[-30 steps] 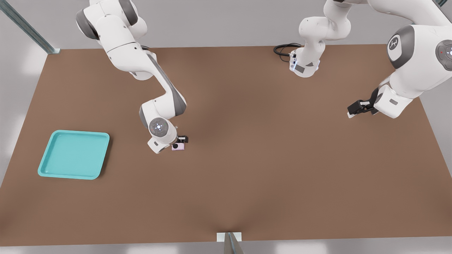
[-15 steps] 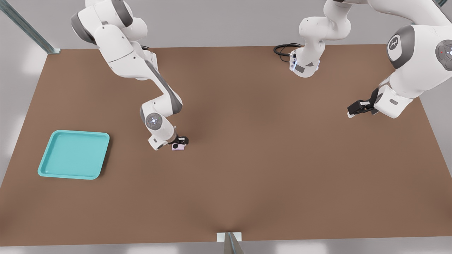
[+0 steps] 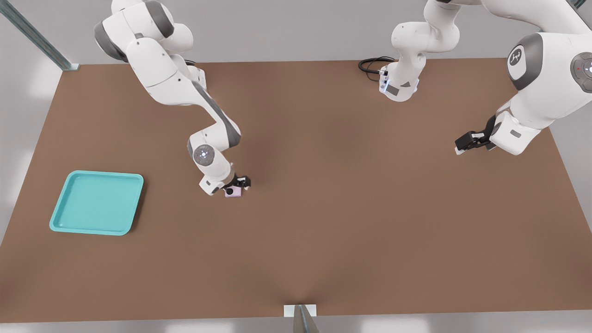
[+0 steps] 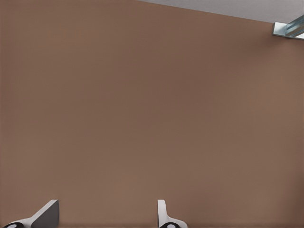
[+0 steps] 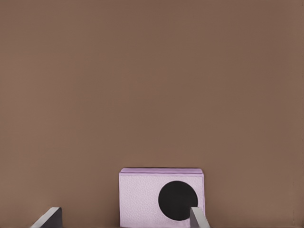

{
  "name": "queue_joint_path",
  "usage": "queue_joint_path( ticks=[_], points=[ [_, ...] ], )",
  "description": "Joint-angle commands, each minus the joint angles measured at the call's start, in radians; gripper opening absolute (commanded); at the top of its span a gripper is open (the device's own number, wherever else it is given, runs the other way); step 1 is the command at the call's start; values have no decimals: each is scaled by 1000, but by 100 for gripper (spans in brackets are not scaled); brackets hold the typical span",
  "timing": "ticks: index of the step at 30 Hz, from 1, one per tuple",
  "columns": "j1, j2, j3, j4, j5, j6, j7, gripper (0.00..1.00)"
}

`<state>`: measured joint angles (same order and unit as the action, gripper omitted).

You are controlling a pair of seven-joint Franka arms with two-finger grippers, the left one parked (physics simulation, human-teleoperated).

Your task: Keep left arm still and place phone on the tray with right arm

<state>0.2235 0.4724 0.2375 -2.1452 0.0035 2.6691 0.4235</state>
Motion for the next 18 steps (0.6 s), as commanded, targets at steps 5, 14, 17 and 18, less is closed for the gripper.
queue_joint_path(
  ticks=[5, 14, 17, 18],
  points=[
    [-21, 15, 0, -5, 4, 3, -63, 100],
    [-12, 55, 2, -5, 9, 12, 9, 100],
    [-10, 61, 2, -5, 9, 15, 9, 100],
    [-9, 61, 2, -5, 7, 15, 9, 100]
  ],
)
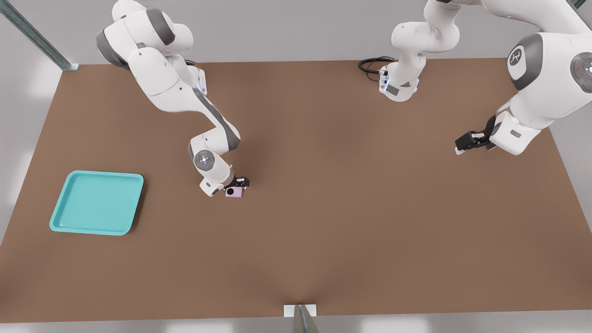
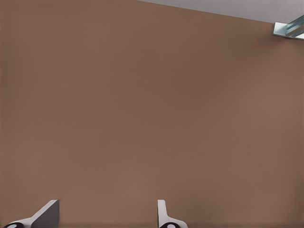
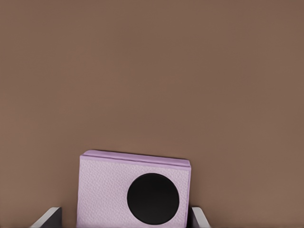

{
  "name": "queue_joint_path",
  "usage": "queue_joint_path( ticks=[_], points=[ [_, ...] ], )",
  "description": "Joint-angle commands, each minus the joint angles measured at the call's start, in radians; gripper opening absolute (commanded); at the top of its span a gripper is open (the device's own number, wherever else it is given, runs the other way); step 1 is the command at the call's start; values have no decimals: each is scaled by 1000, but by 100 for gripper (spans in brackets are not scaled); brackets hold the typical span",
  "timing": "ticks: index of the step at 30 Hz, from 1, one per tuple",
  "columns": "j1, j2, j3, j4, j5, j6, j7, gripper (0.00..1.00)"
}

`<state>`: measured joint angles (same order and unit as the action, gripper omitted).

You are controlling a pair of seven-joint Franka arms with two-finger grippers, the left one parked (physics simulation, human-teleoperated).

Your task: Keep left arm still and place phone on the tray with right arm

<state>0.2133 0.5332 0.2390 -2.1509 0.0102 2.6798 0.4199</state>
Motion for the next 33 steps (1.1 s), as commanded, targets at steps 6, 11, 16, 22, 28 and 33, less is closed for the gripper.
queue_joint_path(
  ticks=[6, 11, 16, 22, 28, 33],
  points=[
    [0, -9, 0, 3, -1, 5, 13, 76],
    [-12, -73, 0, 8, -1, -12, 10, 76],
    [-149, -147, 0, 9, -6, -40, -95, 76],
    [-377, -165, 0, 19, -64, -106, -349, 76],
    [-614, -170, 0, 39, -102, -179, -647, 76],
    [-753, -147, -1, 37, -102, -189, -836, 76]
  ],
)
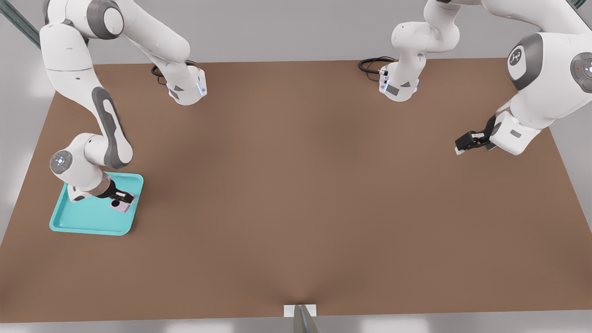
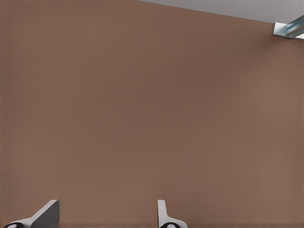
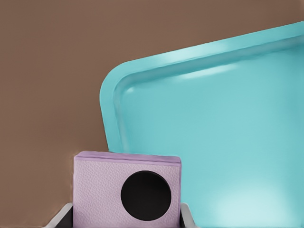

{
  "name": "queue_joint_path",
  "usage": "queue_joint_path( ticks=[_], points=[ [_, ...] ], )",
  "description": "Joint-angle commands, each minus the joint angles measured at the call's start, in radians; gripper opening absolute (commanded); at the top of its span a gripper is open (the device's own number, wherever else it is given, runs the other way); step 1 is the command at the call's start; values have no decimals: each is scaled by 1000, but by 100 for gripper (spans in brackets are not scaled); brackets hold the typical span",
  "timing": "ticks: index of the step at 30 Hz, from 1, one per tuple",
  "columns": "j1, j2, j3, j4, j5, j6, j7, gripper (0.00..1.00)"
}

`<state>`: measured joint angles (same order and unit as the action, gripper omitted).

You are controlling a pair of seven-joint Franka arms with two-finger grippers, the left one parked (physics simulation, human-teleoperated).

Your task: Keep left arm still and place phone on the tray with right arm

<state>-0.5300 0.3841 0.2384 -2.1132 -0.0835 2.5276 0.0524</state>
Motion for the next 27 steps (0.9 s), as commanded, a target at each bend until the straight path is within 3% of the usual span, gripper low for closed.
queue_joint_path(
  ticks=[1, 3, 4, 8, 9, 11, 14, 15, 16, 17, 18, 19, 27],
  points=[
    [-28, 22, -1, 1, -9, -32, -496, 76],
    [-31, 39, -1, 1, -7, -30, -499, 76],
    [-42, 44, -1, 1, -9, -30, -499, 97],
    [-42, 36, -1, 41, -9, -46, -503, 100],
    [-41, 29, 5, 110, -9, -131, -503, 100],
    [-12, 21, 78, 436, -9, -479, -473, 100],
    [271, 21, 84, 835, -82, -835, -149, 100],
    [339, 19, 90, 852, -78, -856, -68, 100],
    [392, -72, 67, 813, -50, -859, -32, 100],
    [445, -241, -26, 656, -41, -860, -45, 100],
    [501, -296, -141, 616, 67, -863, -46, 100],
    [590, -310, -257, 610, 71, -885, -51, 100],
    [596, -321, -251, 576, 68, -905, -54, 100]
  ],
)
